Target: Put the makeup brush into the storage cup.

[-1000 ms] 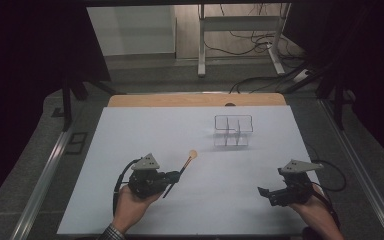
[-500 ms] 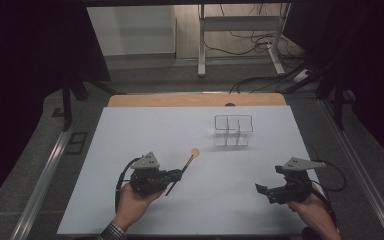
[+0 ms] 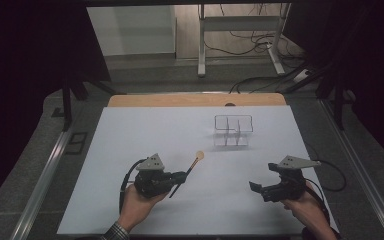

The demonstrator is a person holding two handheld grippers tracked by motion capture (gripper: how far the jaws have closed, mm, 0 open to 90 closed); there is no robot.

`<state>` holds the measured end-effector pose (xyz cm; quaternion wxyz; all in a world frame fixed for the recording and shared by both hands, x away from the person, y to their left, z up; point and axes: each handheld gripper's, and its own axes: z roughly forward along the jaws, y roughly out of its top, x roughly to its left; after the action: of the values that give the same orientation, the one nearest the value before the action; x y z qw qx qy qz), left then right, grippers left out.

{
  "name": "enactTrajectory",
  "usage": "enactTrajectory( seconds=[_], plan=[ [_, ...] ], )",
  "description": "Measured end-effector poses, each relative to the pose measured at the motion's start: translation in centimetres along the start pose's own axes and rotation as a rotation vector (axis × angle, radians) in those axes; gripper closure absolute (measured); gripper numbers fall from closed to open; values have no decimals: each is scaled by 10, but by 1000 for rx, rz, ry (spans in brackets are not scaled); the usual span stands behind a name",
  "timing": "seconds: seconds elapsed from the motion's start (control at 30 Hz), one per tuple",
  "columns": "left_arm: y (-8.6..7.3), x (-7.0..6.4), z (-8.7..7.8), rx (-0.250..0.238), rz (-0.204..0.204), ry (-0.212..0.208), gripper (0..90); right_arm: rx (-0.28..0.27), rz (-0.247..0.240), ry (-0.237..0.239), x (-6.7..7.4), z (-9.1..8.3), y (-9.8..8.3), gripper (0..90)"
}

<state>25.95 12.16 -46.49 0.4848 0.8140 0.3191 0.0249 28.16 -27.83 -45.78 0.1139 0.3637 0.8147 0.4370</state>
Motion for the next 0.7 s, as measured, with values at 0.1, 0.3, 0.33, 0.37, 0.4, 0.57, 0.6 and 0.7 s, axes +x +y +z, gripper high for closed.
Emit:
enactTrajectory(
  seconds=[0.1,0.3,0.33,0.37,0.4,0.57,0.6,0.7],
  plan=[
    [0,-1,1,4,4,-3,833,1,-2,17,3,3,2,0],
    [1,-5,4,8,17,-5,833,-3,22,67,9,9,8,0],
    [1,-5,5,10,17,-5,833,-3,22,67,9,9,8,0],
    [1,-5,5,11,17,-7,833,-3,29,73,10,10,9,0],
    [1,-6,6,11,17,-8,833,3,26,78,12,13,11,0],
    [1,-7,8,14,16,-15,833,-1,16,95,17,17,13,0],
    [1,-7,9,16,15,-15,833,-1,18,104,18,17,14,0],
    [1,-9,11,18,15,-15,833,-14,24,125,20,20,16,0]
  ],
)
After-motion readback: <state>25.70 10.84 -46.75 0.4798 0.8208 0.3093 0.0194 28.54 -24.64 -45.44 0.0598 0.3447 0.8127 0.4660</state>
